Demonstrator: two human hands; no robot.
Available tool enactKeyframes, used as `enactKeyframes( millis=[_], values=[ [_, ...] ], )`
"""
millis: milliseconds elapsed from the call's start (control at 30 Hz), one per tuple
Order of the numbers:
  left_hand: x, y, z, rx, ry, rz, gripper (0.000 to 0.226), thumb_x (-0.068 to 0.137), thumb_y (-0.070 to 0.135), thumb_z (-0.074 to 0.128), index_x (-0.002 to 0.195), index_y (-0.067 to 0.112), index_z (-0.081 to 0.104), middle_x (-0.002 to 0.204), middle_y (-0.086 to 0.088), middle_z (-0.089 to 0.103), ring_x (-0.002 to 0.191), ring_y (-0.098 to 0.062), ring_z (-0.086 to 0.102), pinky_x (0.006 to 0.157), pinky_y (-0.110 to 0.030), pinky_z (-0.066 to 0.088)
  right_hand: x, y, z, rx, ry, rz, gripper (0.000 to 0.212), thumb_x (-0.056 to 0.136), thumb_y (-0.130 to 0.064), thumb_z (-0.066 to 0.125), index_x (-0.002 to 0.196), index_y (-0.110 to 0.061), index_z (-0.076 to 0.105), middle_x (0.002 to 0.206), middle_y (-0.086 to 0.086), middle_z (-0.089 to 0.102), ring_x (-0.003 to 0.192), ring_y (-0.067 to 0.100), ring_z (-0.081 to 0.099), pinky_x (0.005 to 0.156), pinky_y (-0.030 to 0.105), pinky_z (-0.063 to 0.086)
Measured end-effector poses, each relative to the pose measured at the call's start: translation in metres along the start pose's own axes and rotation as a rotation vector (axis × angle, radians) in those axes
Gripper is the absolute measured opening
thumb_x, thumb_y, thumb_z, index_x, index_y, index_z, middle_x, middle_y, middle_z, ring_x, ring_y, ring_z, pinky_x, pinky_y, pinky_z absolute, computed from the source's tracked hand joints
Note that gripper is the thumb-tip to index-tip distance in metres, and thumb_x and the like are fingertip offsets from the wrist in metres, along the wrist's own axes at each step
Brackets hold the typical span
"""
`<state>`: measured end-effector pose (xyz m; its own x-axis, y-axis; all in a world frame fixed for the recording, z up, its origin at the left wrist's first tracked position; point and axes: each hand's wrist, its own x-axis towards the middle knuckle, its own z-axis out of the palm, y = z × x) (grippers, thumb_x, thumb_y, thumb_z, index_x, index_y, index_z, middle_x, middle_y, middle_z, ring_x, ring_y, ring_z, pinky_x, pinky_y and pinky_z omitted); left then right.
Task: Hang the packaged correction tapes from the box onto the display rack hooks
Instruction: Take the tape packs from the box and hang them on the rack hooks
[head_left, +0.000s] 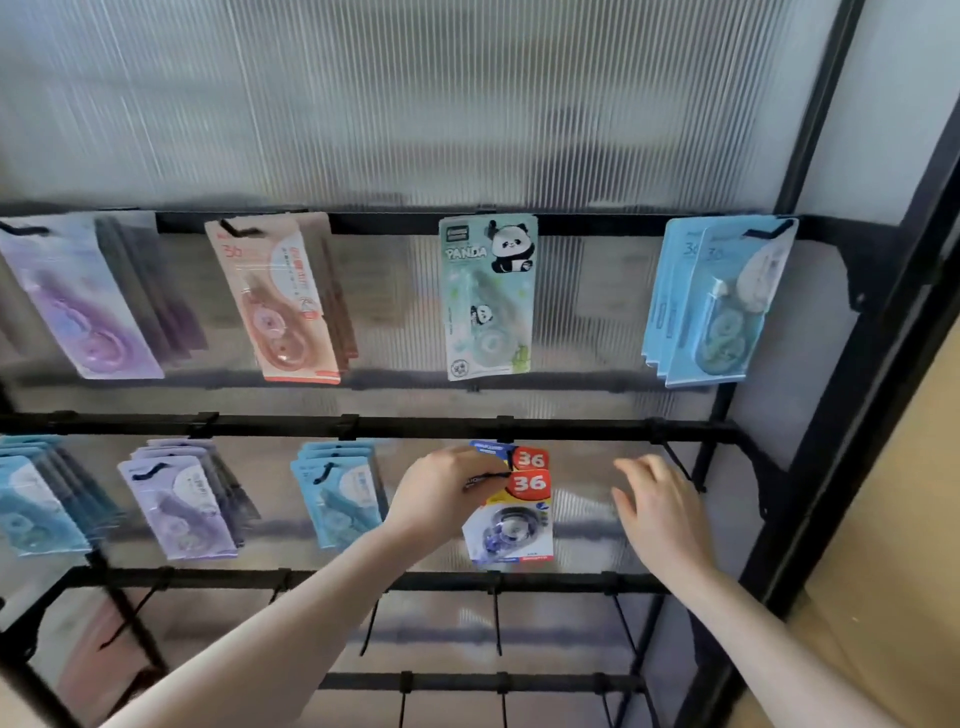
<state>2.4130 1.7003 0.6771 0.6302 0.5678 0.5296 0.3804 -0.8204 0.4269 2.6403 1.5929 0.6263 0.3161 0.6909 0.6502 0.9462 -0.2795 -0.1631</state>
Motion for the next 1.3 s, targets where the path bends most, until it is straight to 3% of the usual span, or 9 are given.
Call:
enactKeyframes(
  millis=[167,300,467,667,867,1067,1200,1300],
  values=[
    [0.006,0.001,0.022,0.04,-0.049,-0.032,0.028,0.083,0.038,0.055,0.095,0.021,0.073,0.091,0.002,0.069,0.08,-0.019,0.062,0.066,-0.034,0.05,0.004,0.01,0.008,0.031,-0.029,-0.012,0.032,0.07,-0.009,0.078,0.101,-0.008,0.068,0.091,0.009,0.063,0.081,0.029,0.063,0.067,0.038,0.054],
    [0.008,-0.001,0.029,0.056,-0.113,0.012,0.036,0.087,0.036,0.043,0.101,0.015,0.07,0.094,-0.002,0.068,0.082,-0.021,0.062,0.068,-0.035,0.051,0.006,0.014,0.015,0.054,-0.056,-0.014,0.031,0.074,-0.012,0.075,0.104,-0.009,0.067,0.095,0.009,0.063,0.086,0.028,0.061,0.072,0.039,0.053],
    [0.011,-0.01,0.03,0.11,-0.139,0.046,0.038,0.09,0.03,0.039,0.11,0.013,0.066,0.102,-0.005,0.066,0.087,-0.023,0.062,0.071,-0.034,0.051,0.006,0.017,0.03,0.069,-0.082,-0.026,0.032,0.071,-0.01,0.076,0.102,-0.009,0.068,0.091,0.009,0.062,0.081,0.03,0.061,0.067,0.041,0.053],
    [0.018,-0.019,0.04,0.266,-0.048,0.107,0.02,0.081,0.018,0.058,0.095,0.015,0.071,0.086,-0.004,0.066,0.069,-0.025,0.063,0.051,-0.027,0.046,0.002,0.015,0.042,0.067,-0.082,-0.046,0.037,0.06,-0.01,0.084,0.094,-0.011,0.071,0.085,0.007,0.064,0.074,0.027,0.064,0.056,0.033,0.053],
    [0.034,-0.028,0.046,0.326,-0.021,0.177,0.02,0.076,0.015,0.062,0.093,0.012,0.072,0.091,-0.006,0.066,0.078,-0.024,0.064,0.057,-0.03,0.053,0.003,0.022,0.051,0.083,-0.097,-0.052,0.036,0.062,-0.011,0.083,0.095,-0.012,0.07,0.088,0.006,0.063,0.076,0.024,0.064,0.058,0.031,0.053],
    [0.039,-0.032,0.049,0.303,-0.036,0.178,0.029,0.085,0.027,0.048,0.097,0.012,0.07,0.096,-0.006,0.067,0.08,-0.025,0.065,0.056,-0.034,0.055,-0.002,0.029,0.059,0.083,-0.119,-0.043,0.037,0.066,-0.012,0.081,0.101,-0.014,0.069,0.092,0.006,0.064,0.081,0.024,0.065,0.063,0.031,0.054],
    [0.038,-0.034,0.051,0.324,-0.003,0.2,0.019,0.079,0.009,0.065,0.097,0.01,0.07,0.094,-0.007,0.068,0.078,-0.027,0.064,0.056,-0.037,0.056,-0.005,0.028,0.06,0.098,-0.13,-0.041,0.037,0.068,-0.011,0.079,0.103,-0.013,0.069,0.093,0.005,0.064,0.082,0.023,0.064,0.065,0.032,0.054],
    [0.035,-0.036,0.05,0.341,0.021,0.238,0.02,0.083,0.013,0.056,0.096,0.011,0.071,0.094,-0.006,0.068,0.079,-0.026,0.064,0.061,-0.033,0.056,-0.009,0.025,0.061,0.091,-0.128,-0.053,0.037,0.065,-0.011,0.081,0.1,-0.011,0.069,0.09,0.006,0.064,0.079,0.024,0.064,0.062,0.034,0.055]
  ],
)
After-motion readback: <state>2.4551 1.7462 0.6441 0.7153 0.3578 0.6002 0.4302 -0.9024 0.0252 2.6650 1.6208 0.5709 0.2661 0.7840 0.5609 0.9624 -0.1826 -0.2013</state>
